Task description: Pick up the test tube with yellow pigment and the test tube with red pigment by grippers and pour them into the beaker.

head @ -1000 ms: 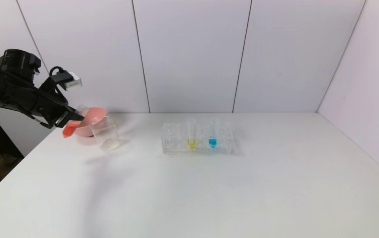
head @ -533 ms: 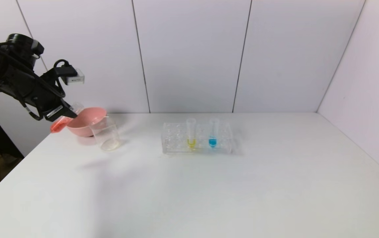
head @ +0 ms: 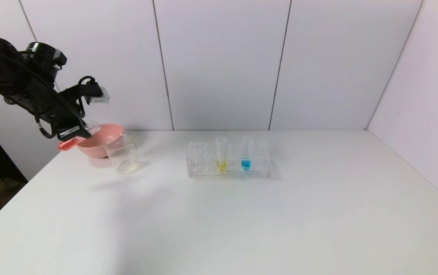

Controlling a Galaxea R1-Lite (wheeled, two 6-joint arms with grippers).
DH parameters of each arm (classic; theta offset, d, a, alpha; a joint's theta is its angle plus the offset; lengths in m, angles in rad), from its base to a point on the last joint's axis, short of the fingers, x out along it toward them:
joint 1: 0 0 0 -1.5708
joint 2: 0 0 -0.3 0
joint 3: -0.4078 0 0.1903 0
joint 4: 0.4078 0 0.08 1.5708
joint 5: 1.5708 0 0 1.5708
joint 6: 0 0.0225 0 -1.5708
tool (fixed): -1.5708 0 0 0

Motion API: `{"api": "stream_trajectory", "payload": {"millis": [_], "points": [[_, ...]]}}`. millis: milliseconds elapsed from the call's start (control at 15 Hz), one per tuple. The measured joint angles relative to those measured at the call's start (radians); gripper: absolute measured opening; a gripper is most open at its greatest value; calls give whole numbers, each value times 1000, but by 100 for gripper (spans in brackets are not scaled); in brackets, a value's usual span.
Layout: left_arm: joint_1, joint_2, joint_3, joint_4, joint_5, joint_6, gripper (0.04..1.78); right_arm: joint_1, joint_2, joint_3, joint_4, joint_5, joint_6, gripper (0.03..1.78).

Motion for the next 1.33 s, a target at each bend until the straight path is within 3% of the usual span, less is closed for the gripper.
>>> {"api": "stream_trajectory", "payload": {"millis": [1333], "points": [[-184, 98, -3, -41, 508, 50, 43, 0, 0, 0, 0, 0, 0, 171]]}}
